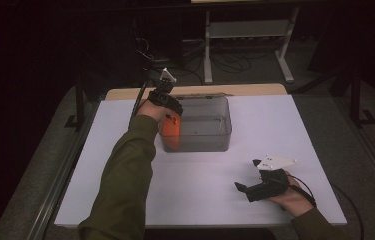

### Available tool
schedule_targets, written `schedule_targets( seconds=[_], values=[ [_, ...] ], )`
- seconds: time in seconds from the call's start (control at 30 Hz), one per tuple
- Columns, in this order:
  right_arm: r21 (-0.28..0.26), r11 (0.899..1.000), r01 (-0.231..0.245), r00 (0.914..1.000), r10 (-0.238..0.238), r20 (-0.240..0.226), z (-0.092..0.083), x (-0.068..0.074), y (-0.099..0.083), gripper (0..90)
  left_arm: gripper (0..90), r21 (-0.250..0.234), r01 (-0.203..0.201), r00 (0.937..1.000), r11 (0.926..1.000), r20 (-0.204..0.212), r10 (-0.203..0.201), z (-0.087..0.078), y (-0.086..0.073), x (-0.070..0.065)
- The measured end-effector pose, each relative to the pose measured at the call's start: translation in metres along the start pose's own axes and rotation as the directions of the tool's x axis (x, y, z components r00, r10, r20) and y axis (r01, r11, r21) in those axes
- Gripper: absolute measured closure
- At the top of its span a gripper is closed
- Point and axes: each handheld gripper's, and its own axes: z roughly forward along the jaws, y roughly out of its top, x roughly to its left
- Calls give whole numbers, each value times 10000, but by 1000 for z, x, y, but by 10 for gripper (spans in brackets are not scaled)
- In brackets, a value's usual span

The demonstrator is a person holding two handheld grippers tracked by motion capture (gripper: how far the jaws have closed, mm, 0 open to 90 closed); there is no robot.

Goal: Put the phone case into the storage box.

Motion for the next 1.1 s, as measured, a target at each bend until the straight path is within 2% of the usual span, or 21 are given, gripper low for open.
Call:
schedule_targets(
  seconds=[0.2, 0.27, 0.37, 0.43, 0.6, 0.87, 0.93, 0.97, 1.07, 1.1],
  values=[
    [44, 10000, 45, 10000, -45, 38, 1, 0, 0, 0, 370, -321, -518, 9973, 9981, 505, 533, -5, -3, 3],
    [56, 10000, 54, 10000, -54, 59, 2, 1, 0, 0, 356, -541, -827, 9944, 9951, 618, 860, -7, -5, 3],
    [128, 9999, 90, 9999, -91, 97, 2, 1, 1, 0, 328, -867, -1013, 9906, 9911, 838, 1085, -9, -7, 3],
    [127, 9998, 123, 9998, -125, 126, 3, 2, 1, 0, 283, -971, -1263, 9856, 9872, 1006, 1360, -11, -9, 3],
    [234, 9995, 219, 9996, -223, 179, 3, 1, 0, 0, 224, -1301, -1808, 9750, 9749, 1067, 1951, -15, -15, 0],
    [284, 9991, 315, 9992, -321, 239, 4, 2, 1, 0, 129, -1886, -2303, 9599, 9547, 1174, 2547, -23, -24, 0],
    [317, 9990, 316, 9992, -323, 221, 4, 2, 1, 0, 118, -1928, -2396, 9579, 9516, 1126, 2640, -22, -27, 0],
    [331, 9990, 316, 9992, -325, 241, 5, 2, 1, 0, 87, -2011, -2494, 9549, 9473, 1116, 2750, -22, -28, 0],
    [379, 9987, 342, 9990, -352, 265, 5, 2, 1, 0, 0, -2219, -2594, 9514, 9399, 1084, 2882, -23, -33, 0],
    [375, 9987, 343, 9990, -353, 262, 5, 2, 1, 0, 0, -2254, -2642, 9497, 9378, 1087, 2937, -23, -34, 0]
  ],
)
